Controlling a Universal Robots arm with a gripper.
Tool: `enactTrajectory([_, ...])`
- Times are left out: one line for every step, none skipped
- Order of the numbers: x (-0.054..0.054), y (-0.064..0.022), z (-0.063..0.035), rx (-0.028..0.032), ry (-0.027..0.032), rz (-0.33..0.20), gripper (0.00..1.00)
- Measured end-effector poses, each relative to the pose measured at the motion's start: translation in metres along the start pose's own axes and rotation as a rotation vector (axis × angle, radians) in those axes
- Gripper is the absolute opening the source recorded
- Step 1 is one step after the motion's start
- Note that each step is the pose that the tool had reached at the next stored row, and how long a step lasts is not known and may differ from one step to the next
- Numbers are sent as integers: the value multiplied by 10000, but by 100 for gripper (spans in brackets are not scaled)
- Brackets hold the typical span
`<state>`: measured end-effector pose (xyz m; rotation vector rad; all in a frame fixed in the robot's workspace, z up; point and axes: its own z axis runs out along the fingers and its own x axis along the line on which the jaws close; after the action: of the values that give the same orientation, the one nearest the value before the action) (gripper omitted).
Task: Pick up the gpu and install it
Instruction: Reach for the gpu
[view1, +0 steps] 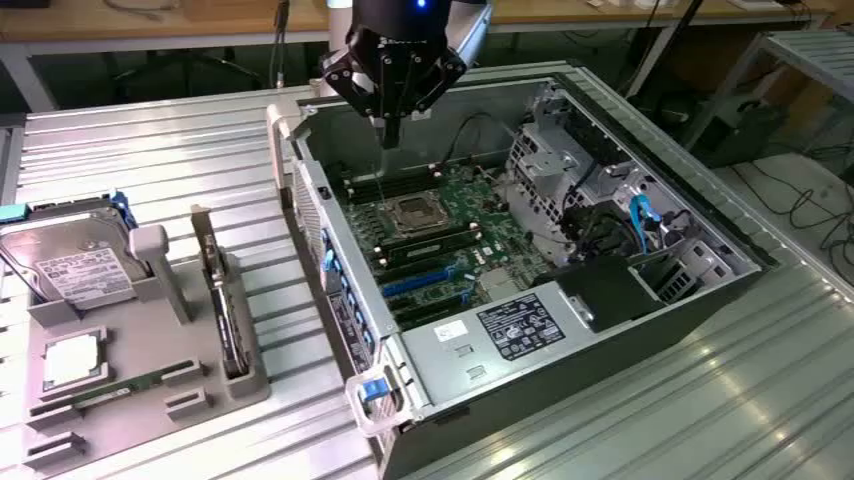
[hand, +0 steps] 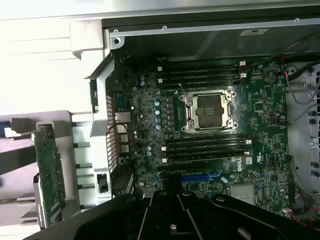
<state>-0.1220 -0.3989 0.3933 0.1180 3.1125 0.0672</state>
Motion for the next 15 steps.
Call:
enactTrajectory([0,0,0,0,0,0,11])
enactTrajectory([9,0,0,0,0,1,11])
enactTrajectory([23,-2,0,-1,-1,0,11])
enactTrajectory([30,-3,-1,-1,-1,0,11])
enactTrajectory([39,-4,-1,0,0,0,11])
enactTrajectory([49,-4,-2,0,0,0,11])
enactTrajectory([59,-5,-2,0,0,0,11])
enactTrajectory([70,-6,-2,0,0,0,11])
enactTrajectory([80,-7,-2,0,0,0,11])
enactTrajectory([91,-8,-2,0,0,0,11])
enactTrajectory([101,-9,-3,0,0,0,11])
enactTrajectory([113,-10,-3,-1,0,0,11])
enactTrajectory([124,-11,-3,-1,0,0,11])
enactTrajectory([135,-12,-4,0,0,1,11])
enactTrajectory([155,-15,-4,-1,0,0,11])
